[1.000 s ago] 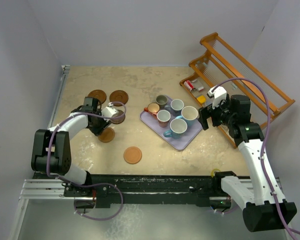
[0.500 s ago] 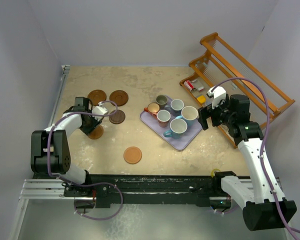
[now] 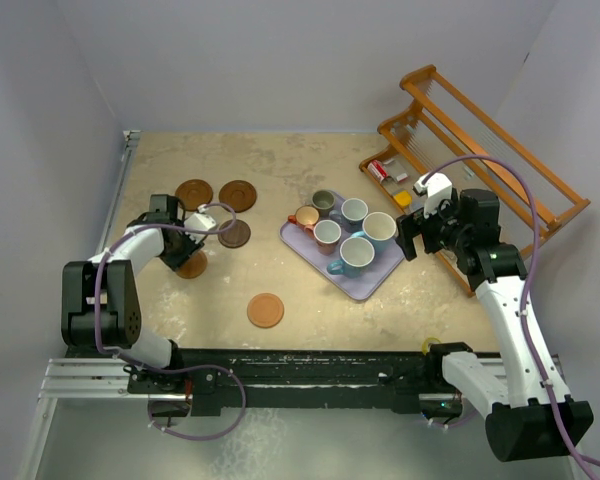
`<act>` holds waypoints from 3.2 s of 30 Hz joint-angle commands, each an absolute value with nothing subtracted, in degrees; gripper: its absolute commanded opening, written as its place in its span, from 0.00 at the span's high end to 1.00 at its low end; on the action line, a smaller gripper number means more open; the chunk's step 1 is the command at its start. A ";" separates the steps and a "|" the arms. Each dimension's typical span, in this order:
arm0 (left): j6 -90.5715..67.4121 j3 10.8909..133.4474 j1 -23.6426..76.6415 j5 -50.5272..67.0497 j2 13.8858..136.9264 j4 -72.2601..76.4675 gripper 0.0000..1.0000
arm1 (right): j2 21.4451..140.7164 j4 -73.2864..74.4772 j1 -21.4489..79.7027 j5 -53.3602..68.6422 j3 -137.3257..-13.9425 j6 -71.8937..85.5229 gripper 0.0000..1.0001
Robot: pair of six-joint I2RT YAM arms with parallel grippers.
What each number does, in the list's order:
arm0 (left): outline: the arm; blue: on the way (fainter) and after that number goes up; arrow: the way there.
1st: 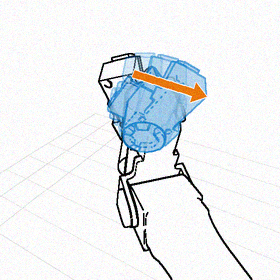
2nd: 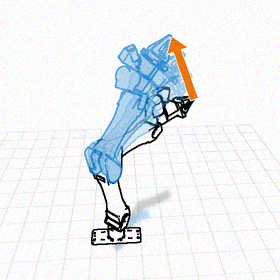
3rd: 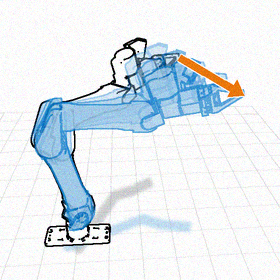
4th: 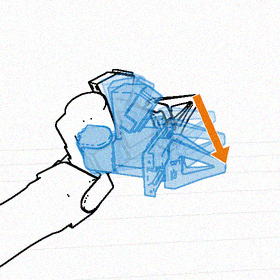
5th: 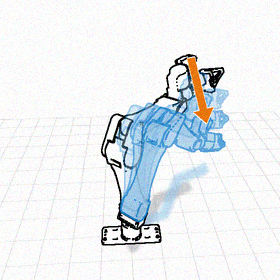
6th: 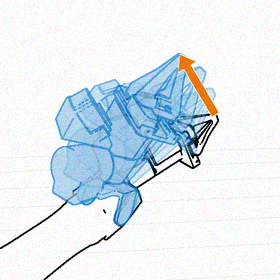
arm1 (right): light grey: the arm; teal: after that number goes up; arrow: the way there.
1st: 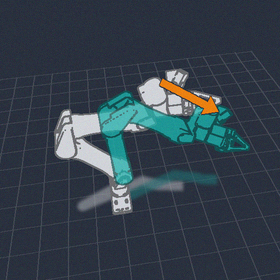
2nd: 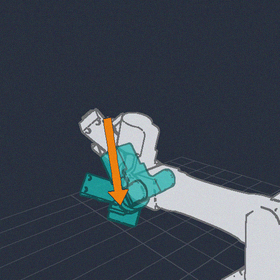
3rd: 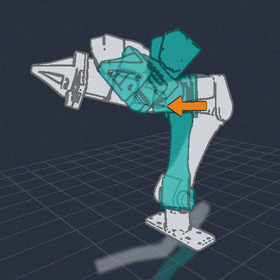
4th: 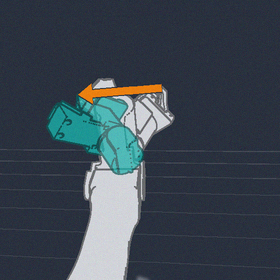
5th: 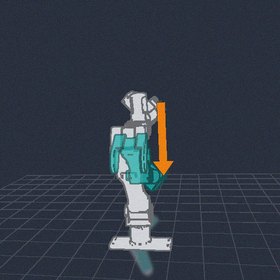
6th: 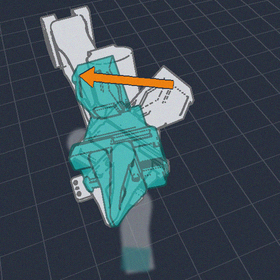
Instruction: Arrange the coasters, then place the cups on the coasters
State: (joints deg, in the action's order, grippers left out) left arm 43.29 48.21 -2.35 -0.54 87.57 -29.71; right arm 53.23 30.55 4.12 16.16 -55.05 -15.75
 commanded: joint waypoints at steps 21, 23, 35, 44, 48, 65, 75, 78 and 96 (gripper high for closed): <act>42.61 47.40 -3.10 -0.56 85.60 -38.12 0.57 | 52.18 30.17 4.22 18.56 -55.63 -16.40 0.00; 40.88 49.19 -3.08 1.69 85.04 -38.21 0.56 | 52.21 30.15 4.22 18.46 -55.63 -16.44 0.00; 35.83 53.47 0.37 21.33 78.01 -40.61 0.47 | 52.16 30.10 4.22 18.00 -55.55 -16.59 0.00; 35.47 50.44 18.36 24.78 73.63 -37.28 0.41 | 52.16 30.06 4.20 17.52 -55.37 -16.74 0.00; 36.52 49.50 25.04 22.85 75.30 -35.38 0.37 | 52.13 29.98 4.22 17.06 -55.37 -16.85 0.00; 38.96 49.62 37.99 15.93 89.48 -28.16 0.41 | 53.20 29.88 4.22 16.45 -55.20 -17.12 0.00; 39.60 49.14 36.60 8.77 91.47 -27.90 0.48 | 52.51 29.99 4.22 16.72 -55.28 -17.19 0.00; 39.41 48.48 34.22 8.53 90.61 -27.58 0.50 | 52.62 30.09 4.22 16.72 -55.36 -17.26 0.00; 40.56 42.76 20.15 2.86 86.58 -24.63 0.57 | 51.77 30.15 4.22 17.46 -55.37 -17.35 0.00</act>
